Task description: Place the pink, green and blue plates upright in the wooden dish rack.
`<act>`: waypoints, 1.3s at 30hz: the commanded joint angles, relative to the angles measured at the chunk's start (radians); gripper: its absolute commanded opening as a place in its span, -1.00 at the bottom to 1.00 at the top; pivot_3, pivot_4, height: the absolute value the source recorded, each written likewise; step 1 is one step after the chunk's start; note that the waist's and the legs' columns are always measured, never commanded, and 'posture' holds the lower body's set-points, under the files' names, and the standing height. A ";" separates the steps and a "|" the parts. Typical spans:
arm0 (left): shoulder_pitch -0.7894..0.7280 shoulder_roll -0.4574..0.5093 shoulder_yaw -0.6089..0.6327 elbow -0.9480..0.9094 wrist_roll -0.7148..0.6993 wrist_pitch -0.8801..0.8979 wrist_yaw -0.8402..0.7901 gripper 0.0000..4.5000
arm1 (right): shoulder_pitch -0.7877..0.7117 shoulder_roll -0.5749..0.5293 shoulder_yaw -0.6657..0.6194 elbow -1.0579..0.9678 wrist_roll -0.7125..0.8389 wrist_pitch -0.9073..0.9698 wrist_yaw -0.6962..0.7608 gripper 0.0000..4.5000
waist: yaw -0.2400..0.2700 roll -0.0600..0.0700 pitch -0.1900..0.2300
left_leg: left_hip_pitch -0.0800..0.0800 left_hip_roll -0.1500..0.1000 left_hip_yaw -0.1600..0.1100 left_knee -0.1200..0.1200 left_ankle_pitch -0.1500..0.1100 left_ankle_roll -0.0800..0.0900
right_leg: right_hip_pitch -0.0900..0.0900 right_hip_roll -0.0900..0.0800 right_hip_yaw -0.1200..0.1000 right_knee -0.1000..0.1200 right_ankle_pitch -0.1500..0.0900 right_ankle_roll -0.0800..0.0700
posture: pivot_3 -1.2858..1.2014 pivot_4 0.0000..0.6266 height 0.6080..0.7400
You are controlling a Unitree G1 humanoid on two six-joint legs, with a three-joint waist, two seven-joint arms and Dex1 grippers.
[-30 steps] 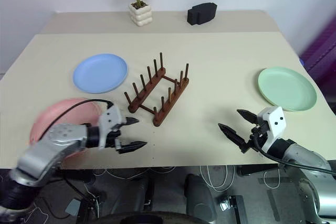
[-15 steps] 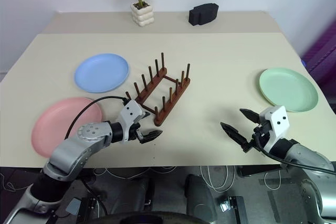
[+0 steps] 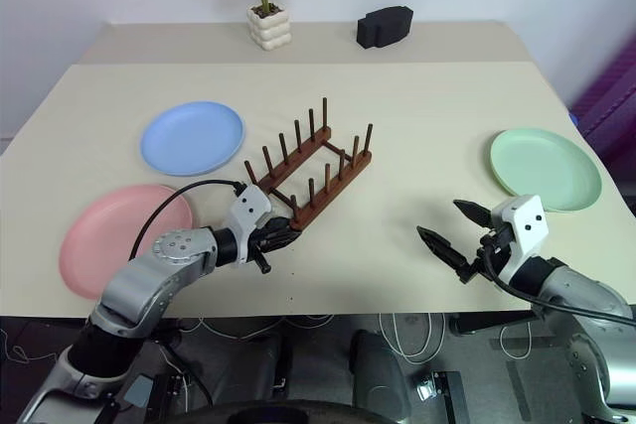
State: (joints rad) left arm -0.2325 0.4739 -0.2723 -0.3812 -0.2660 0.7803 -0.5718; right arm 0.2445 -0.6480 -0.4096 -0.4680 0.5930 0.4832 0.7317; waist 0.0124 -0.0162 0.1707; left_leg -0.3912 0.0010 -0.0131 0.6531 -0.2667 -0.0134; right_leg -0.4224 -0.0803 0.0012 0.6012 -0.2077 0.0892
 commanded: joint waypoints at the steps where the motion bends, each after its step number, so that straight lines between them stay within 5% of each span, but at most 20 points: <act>1: -0.014 0.054 -0.011 0.024 0.031 -0.094 -0.070 -0.65 | -0.014 -0.003 -0.007 -0.015 0.002 -0.016 -0.005 1.00 | -0.001 0.000 0.000 | 0.000 0.000 0.000 0.000 0.000 0.000 | 0.000 0.000 0.000 0.000 0.000 0.000 | 0.03 -0.52 1.00; 10: -0.146 0.157 -0.045 0.196 0.000 -0.331 -0.432 -0.65 | -0.048 0.020 0.034 0.003 -0.013 -0.035 -0.026 1.00 | 0.003 0.000 0.000 | -0.001 0.000 0.000 0.000 0.000 0.000 | 0.000 -0.001 0.000 0.000 0.000 -0.001 | 0.03 -0.52 1.00; 28: -0.590 -0.048 -0.139 0.931 0.141 -0.693 -0.816 -0.65 | 0.042 0.054 0.020 -0.026 -0.041 -0.077 -0.060 1.00 | -0.001 0.000 0.000 | -0.001 -0.001 0.001 0.001 0.000 0.001 | 0.000 0.000 0.000 0.000 0.000 0.000 | 0.03 -0.52 1.00; 35: -0.632 -0.056 -0.093 1.061 0.179 -0.754 -0.800 0.77 | 0.109 0.065 0.006 -0.070 -0.045 -0.079 -0.088 1.00 | -0.002 -0.001 0.000 | -0.002 -0.001 0.000 0.002 -0.001 0.002 | -0.001 0.000 0.000 0.001 0.000 0.000 | 0.03 -0.52 1.00; 39: -0.591 -0.004 -0.057 0.991 0.167 -0.707 -0.793 0.67 | 0.141 0.043 0.006 -0.063 -0.072 -0.079 -0.082 0.66 | -0.003 -0.001 0.000 | -0.001 -0.001 0.000 0.001 -0.001 0.002 | -0.001 0.000 0.000 0.001 0.000 0.000 | 0.03 -0.52 1.00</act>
State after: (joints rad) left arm -0.8365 0.4559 -0.3614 0.6601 -0.0916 0.0622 -1.3623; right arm 0.3846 -0.5903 -0.3716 -0.5009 0.5251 0.4185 0.6460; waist 0.0091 -0.0168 0.1711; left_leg -0.3924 0.0003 -0.0132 0.6545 -0.2674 -0.0117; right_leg -0.4231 -0.0804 0.0014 0.6025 -0.2073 0.0896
